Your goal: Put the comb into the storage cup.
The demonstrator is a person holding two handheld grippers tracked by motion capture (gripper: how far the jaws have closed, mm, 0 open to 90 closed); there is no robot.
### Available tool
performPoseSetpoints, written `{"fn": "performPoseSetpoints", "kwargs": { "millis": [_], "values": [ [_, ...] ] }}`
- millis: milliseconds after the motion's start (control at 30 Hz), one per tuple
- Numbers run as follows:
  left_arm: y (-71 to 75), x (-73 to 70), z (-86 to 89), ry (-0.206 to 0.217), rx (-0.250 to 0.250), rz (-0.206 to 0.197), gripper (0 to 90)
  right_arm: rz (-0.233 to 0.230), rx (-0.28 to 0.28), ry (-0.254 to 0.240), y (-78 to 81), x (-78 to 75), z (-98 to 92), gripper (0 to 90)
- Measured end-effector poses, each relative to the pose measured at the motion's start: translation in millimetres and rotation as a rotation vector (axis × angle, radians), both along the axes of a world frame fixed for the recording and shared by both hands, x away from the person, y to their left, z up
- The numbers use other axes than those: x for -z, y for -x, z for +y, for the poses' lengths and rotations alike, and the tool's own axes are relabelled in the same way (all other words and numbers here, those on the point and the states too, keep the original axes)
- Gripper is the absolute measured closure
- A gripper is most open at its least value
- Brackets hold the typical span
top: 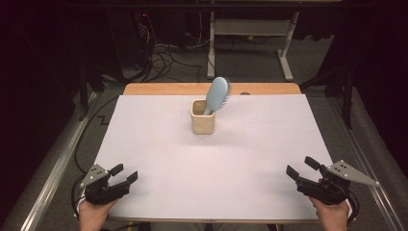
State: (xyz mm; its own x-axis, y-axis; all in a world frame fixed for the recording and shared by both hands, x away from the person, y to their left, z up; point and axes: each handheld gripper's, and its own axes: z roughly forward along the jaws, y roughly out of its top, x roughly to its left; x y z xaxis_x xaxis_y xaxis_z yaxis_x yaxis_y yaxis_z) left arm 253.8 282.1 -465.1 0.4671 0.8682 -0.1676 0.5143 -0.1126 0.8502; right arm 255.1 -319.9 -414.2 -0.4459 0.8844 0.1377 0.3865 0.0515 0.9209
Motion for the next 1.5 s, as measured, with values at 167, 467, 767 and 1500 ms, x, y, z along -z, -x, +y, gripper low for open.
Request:
{"fn": "performPoseSetpoints", "kwargs": {
  "millis": [167, 467, 767, 1500],
  "values": [
    [0.2, 0.0, -0.2, 0.0, 0.002, -0.001, 33.1, 0.01, 0.004, -0.003, 1.4, 4.4, -1.1, 21.9],
    [1.3, -0.7, 0.1, 0.003, -0.001, -0.004, 33.4, 0.019, 0.016, -0.002, 5.6, 9.8, -4.2, 21.9],
    [1.5, -1.0, -0.1, 0.004, 0.0, -0.004, 33.3, 0.033, 0.04, -0.004, 9.5, 17.4, -10.3, 22.0],
    [1.7, -1.0, 0.2, 0.004, -0.001, -0.003, 33.5, 0.056, 0.07, -0.004, 11.2, 31.4, -16.7, 22.1]
  ]
}}
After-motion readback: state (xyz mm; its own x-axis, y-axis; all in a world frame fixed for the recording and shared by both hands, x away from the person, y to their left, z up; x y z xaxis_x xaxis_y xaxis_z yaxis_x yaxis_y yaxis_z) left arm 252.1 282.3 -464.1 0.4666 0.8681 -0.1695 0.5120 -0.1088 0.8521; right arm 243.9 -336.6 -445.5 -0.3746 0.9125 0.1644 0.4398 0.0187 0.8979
